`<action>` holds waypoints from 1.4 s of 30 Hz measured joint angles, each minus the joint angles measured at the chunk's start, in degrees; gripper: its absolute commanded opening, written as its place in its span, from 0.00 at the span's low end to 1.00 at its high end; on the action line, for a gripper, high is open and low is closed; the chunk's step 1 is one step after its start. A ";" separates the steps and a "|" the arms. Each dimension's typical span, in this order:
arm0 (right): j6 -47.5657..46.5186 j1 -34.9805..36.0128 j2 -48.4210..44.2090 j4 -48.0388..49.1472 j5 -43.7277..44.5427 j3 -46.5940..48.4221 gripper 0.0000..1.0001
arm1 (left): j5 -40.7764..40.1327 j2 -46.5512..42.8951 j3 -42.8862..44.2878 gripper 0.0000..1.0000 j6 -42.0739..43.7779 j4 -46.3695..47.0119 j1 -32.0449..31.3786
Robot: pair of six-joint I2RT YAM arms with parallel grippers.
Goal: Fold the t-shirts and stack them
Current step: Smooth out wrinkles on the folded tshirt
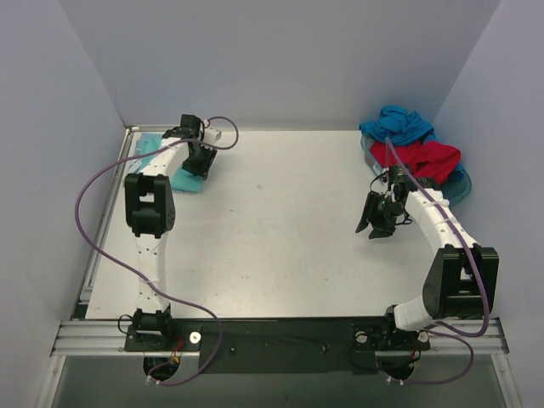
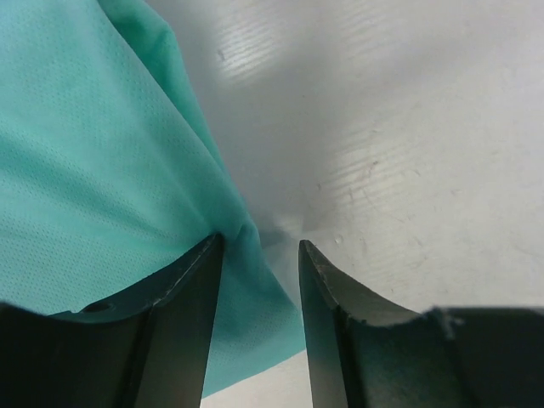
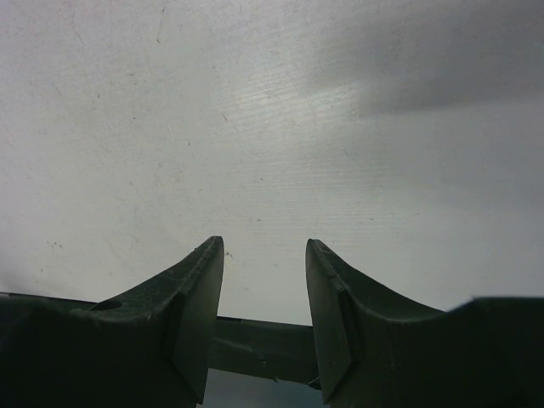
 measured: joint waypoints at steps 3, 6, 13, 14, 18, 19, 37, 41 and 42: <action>-0.15 0.00 0.00 0.00 0.00 0.00 0.40 | 0.90 -1.75 -1.38 0.57 0.15 -0.28 0.02; -0.33 0.00 0.00 0.00 0.00 0.00 0.40 | 0.50 -3.52 -1.49 0.61 0.17 -0.35 0.09; -0.42 0.00 0.00 0.00 0.00 0.00 0.40 | 0.26 -6.80 -1.31 0.18 0.13 -0.50 0.74; -0.42 0.00 0.00 0.00 0.00 0.00 0.40 | 0.44 -7.37 -1.51 0.05 0.00 -0.39 0.85; -0.42 0.00 0.00 0.00 0.02 0.00 0.40 | 0.26 -9.79 -4.28 0.00 0.46 0.13 1.20; -0.46 0.00 0.00 0.00 0.02 0.00 0.40 | 0.22 -10.01 -5.01 0.00 0.55 0.17 1.22; -1.05 0.00 -0.94 0.02 0.63 0.00 0.40 | 0.70 -9.40 -11.15 0.37 1.40 2.29 1.29; -1.70 0.00 -3.19 1.22 1.05 -0.59 0.40 | 4.98 -17.16 -16.26 0.54 0.92 4.28 1.40; -1.90 -0.20 -4.35 2.19 1.01 -1.40 0.40 | 6.47 -20.87 -19.23 0.57 0.81 5.46 1.46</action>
